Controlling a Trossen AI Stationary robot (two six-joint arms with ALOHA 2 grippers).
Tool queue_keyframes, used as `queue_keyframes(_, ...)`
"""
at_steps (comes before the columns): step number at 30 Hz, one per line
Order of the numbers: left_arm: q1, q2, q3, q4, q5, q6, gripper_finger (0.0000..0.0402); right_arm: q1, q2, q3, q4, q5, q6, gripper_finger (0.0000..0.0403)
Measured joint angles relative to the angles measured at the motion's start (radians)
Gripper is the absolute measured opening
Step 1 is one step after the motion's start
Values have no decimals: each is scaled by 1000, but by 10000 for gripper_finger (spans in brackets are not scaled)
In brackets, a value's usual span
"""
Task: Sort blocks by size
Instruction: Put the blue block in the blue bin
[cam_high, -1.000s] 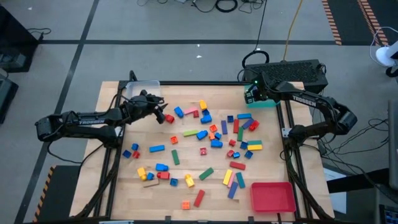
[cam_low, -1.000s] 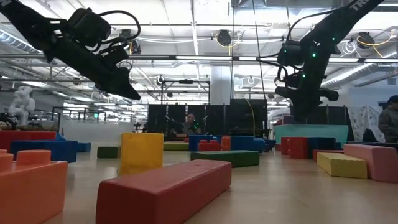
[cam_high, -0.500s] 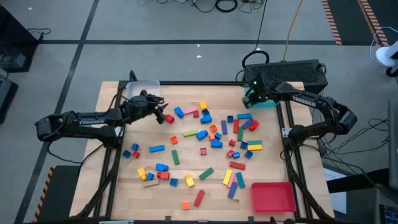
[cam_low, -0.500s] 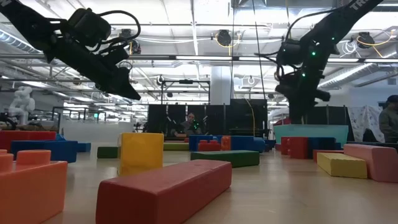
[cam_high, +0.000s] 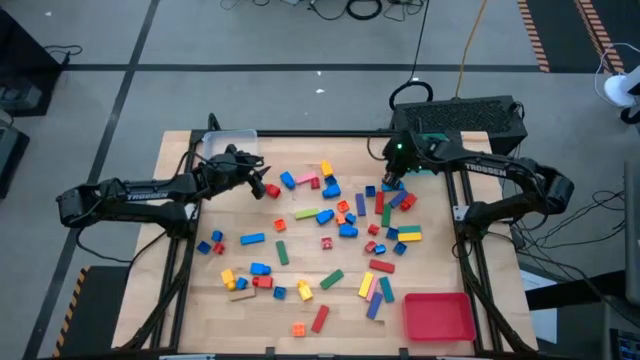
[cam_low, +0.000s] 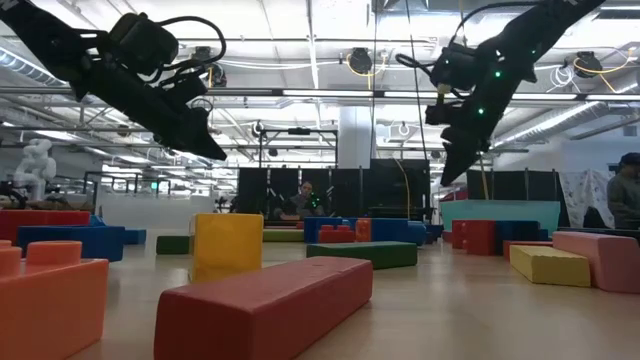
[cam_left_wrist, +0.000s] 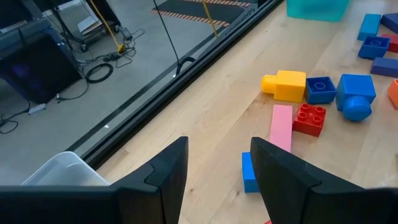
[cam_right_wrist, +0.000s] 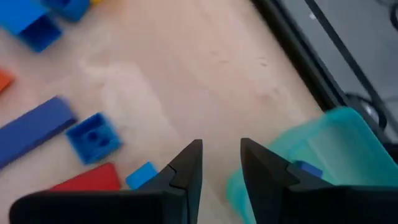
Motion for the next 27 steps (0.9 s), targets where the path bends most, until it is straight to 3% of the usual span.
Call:
queue_keyframes(8, 0, 0, 0, 5, 0, 0, 177, 104, 15, 0, -95, -6, -84, 105)
queue_keyframes(20, 0, 0, 0, 27, 0, -25, 177, 148, 202, 0, -150, 3, -76, 237)
queue_keyframes(27, 0, 0, 0, 58, 0, -26, 177, 124, 246, 0, -117, 3, -113, 247)
